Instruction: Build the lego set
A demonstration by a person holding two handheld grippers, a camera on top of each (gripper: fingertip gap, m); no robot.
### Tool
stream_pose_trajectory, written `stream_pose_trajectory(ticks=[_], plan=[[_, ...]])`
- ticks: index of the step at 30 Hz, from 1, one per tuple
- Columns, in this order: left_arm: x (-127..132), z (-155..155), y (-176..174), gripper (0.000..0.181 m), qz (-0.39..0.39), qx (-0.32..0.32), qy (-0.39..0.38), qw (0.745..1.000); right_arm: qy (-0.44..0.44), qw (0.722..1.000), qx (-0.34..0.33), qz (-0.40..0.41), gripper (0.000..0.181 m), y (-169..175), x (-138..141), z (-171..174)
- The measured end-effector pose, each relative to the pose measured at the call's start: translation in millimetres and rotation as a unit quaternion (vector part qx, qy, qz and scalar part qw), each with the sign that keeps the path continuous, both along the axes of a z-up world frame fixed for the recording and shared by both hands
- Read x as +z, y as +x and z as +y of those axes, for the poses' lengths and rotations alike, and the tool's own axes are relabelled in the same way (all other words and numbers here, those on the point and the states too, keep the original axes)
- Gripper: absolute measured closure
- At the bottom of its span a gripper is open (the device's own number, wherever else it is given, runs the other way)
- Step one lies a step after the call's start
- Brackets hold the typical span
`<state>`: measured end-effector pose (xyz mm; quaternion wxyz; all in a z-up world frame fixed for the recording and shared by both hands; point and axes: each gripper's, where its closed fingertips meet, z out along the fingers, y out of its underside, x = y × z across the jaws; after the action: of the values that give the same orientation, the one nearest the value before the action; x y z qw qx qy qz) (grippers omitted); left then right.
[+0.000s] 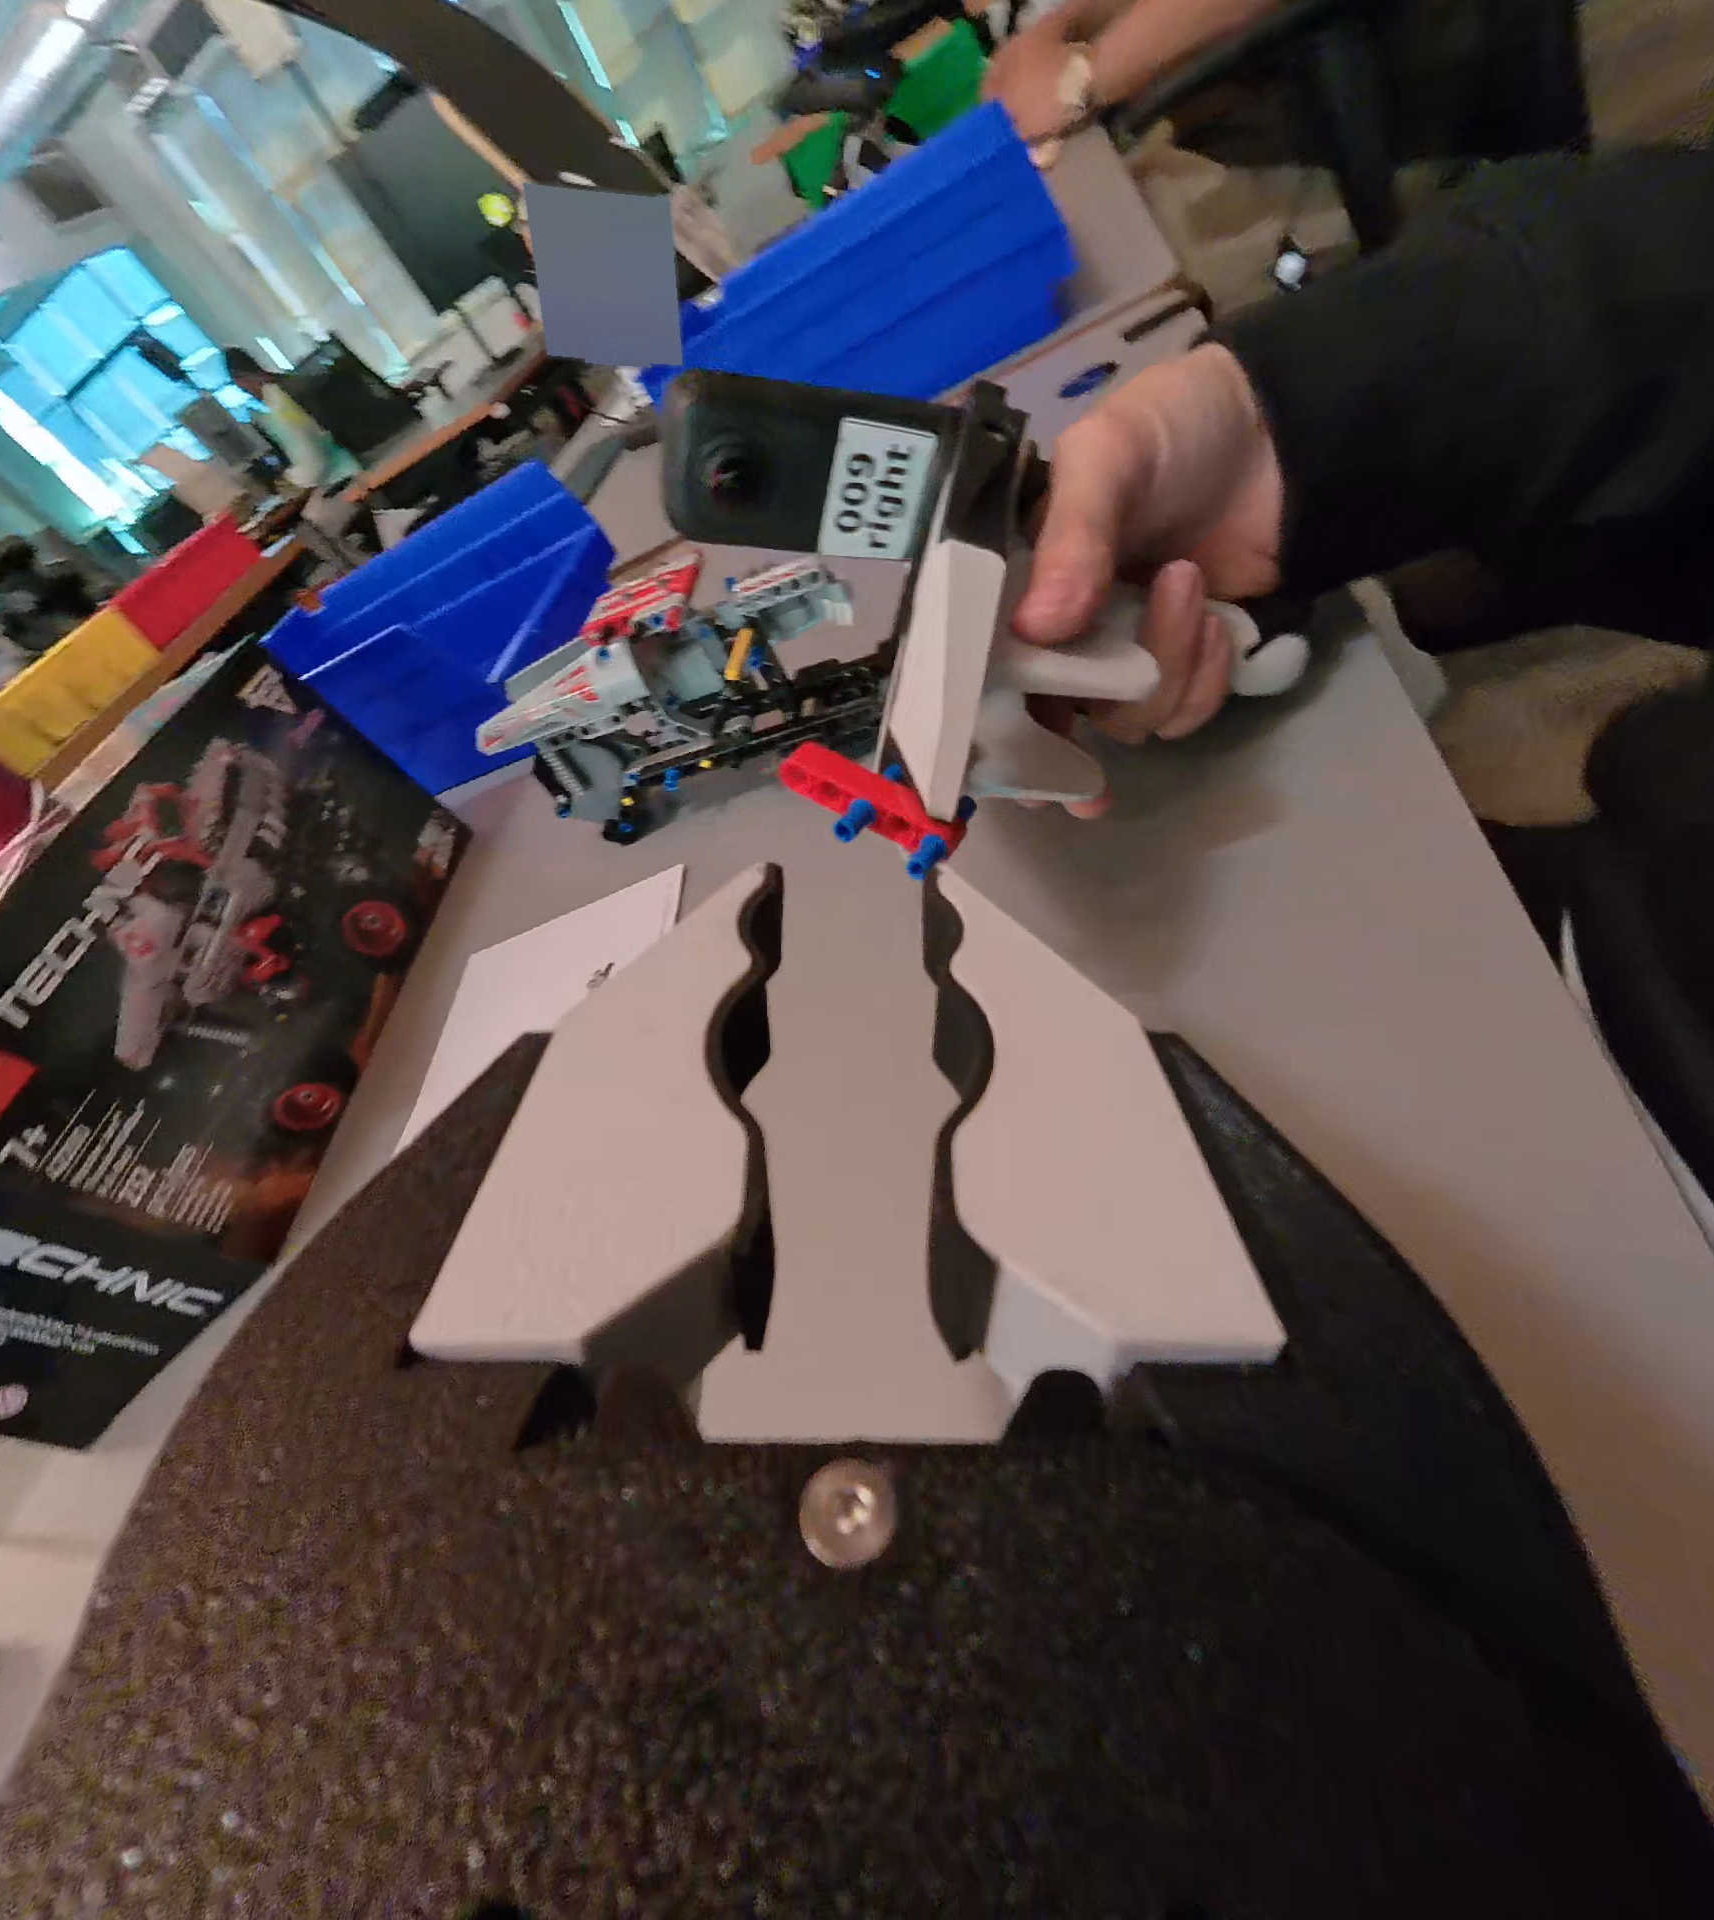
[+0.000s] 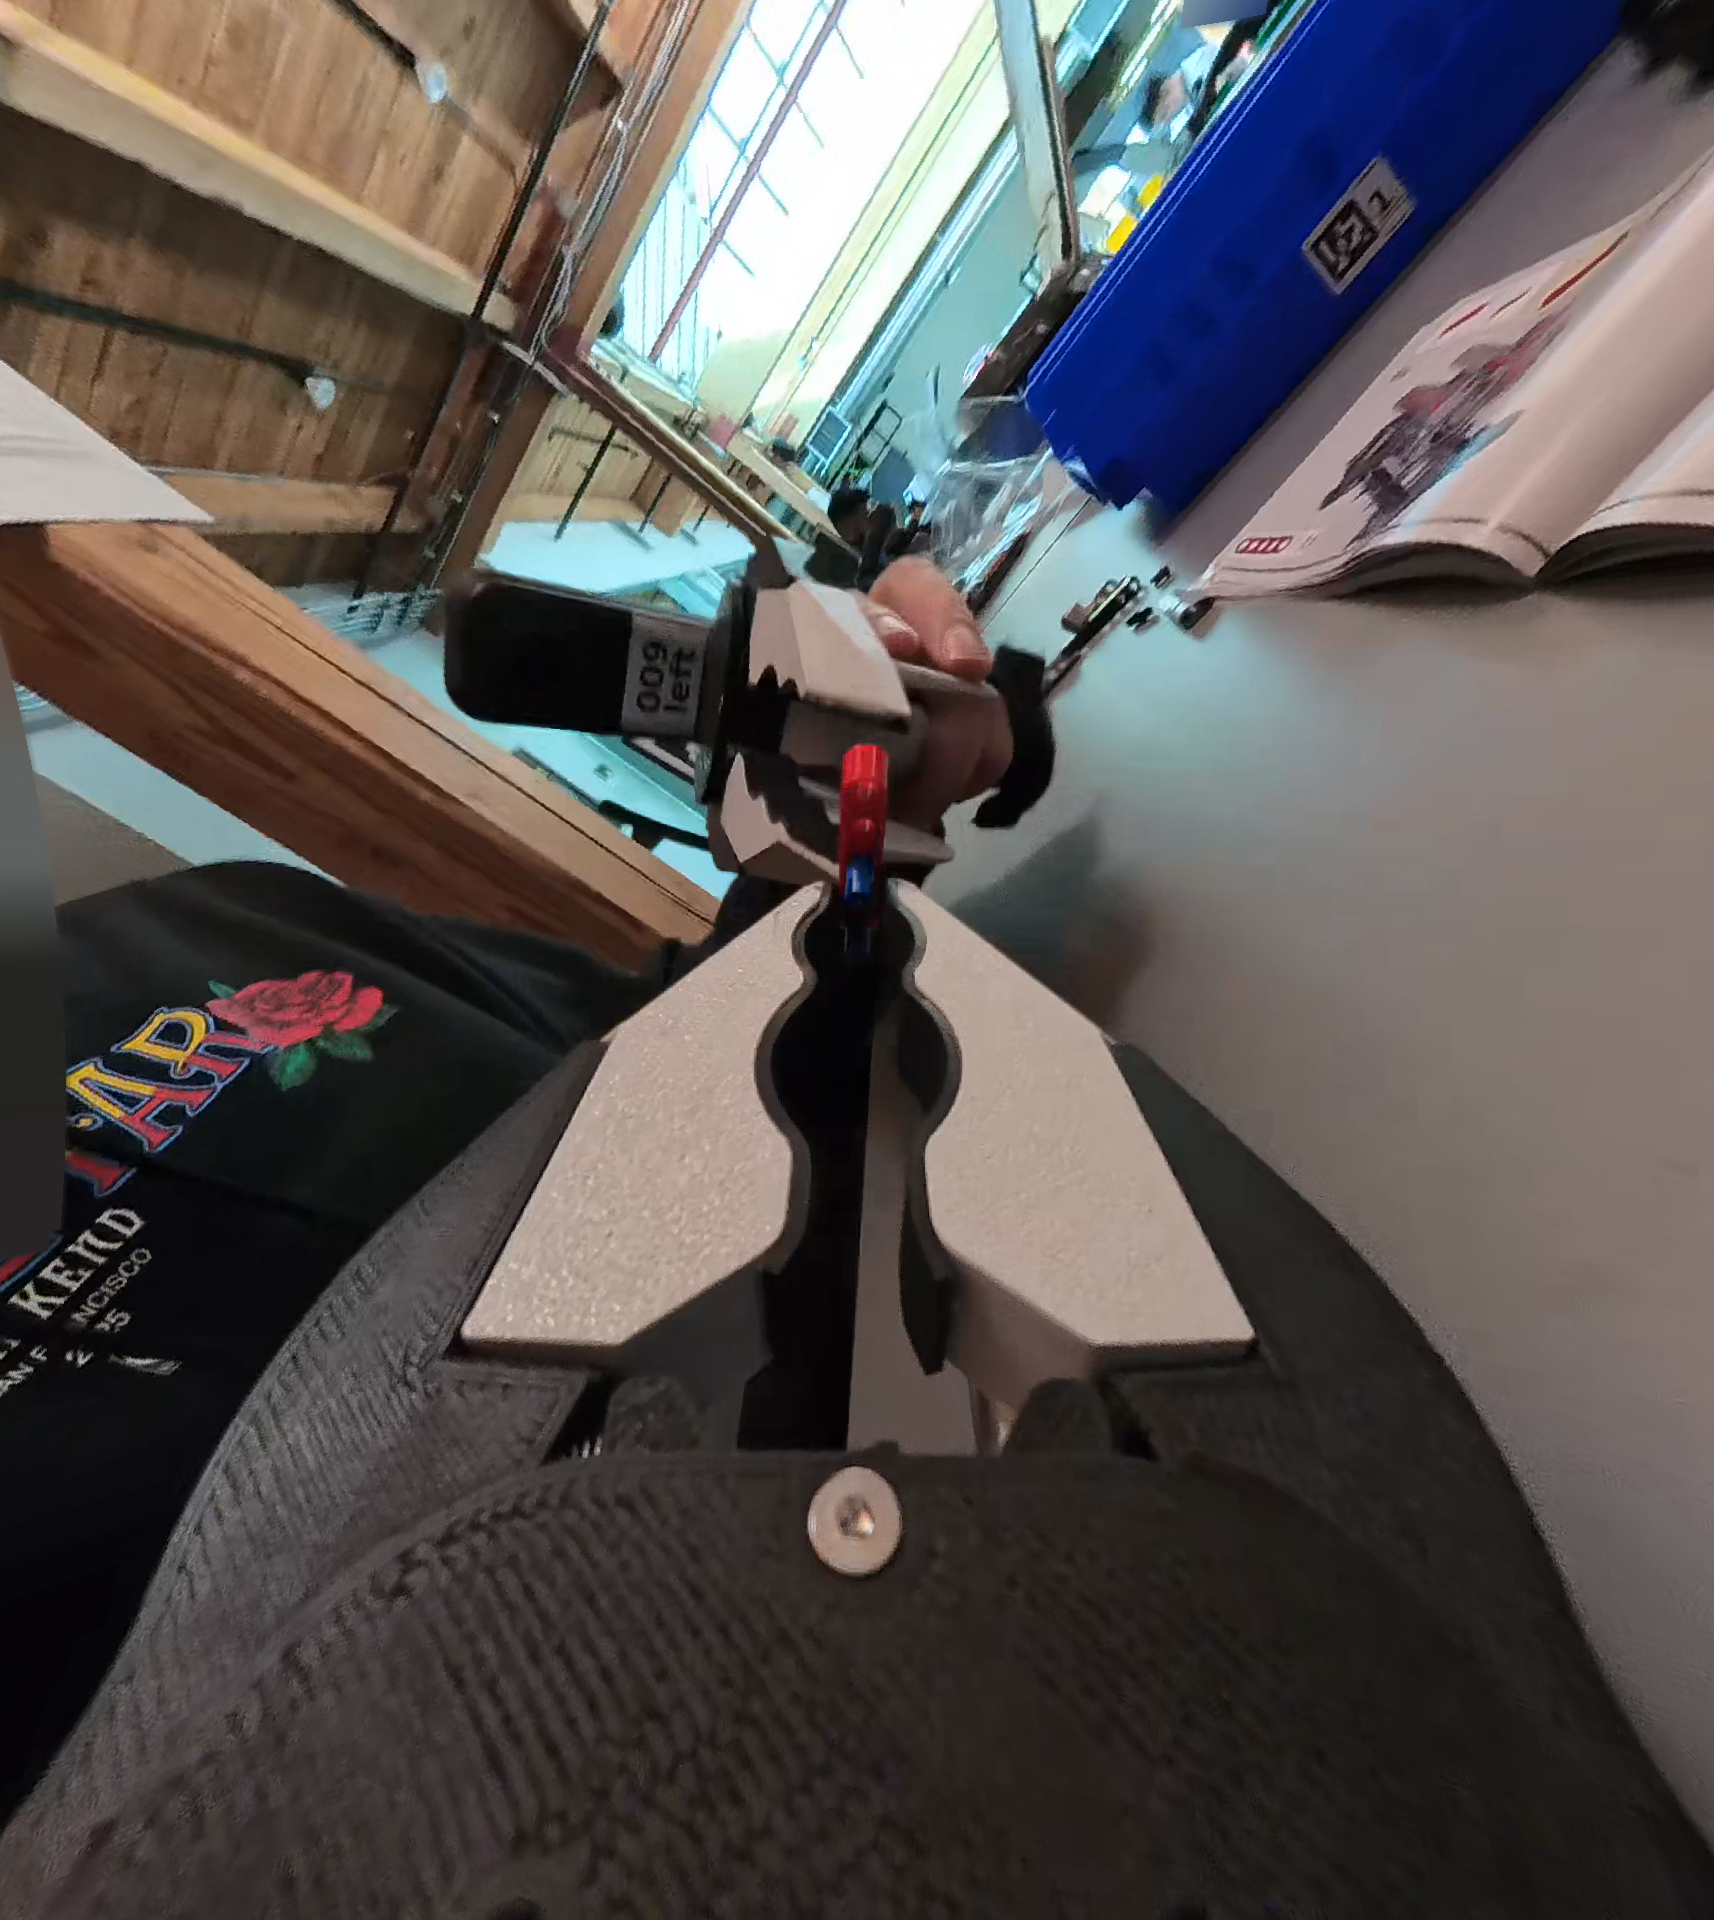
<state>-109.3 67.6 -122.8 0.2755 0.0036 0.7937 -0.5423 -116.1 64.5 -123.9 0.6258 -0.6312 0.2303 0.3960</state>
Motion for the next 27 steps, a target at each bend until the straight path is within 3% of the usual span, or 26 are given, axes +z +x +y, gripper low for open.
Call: stream_pose_trajectory(ticks=[6, 10, 19, 27], plan=[[-13.9, -16.9, -22.4, 0.151, 0.026, -0.095, 0.073, 0.992, 0.004, 0.999, 0.048, 0.001, 0.175, -15.9, 1.3, -4.3], [-13.1, -31.5, -26.1, 0.172, 0.014, -0.118, 0.084, 0.989, 0.002, 0.998, 0.064, 0.003, 0.175, -26.3, 1.0, -11.3], [-5.4, -56.1, -14.3, 0.176, -0.003, -0.087, 0.022, 0.996, 0.005, 1.000, 0.014, 0.003, 0.175, -15.3, 8.8, -37.7], [-7.2, -63.4, 3.9, 0.178, 0.045, -0.003, -0.026, 0.999, 0.009, 0.999, -0.042, 0.007, 0.175, 3.9, 8.0, -45.6]])
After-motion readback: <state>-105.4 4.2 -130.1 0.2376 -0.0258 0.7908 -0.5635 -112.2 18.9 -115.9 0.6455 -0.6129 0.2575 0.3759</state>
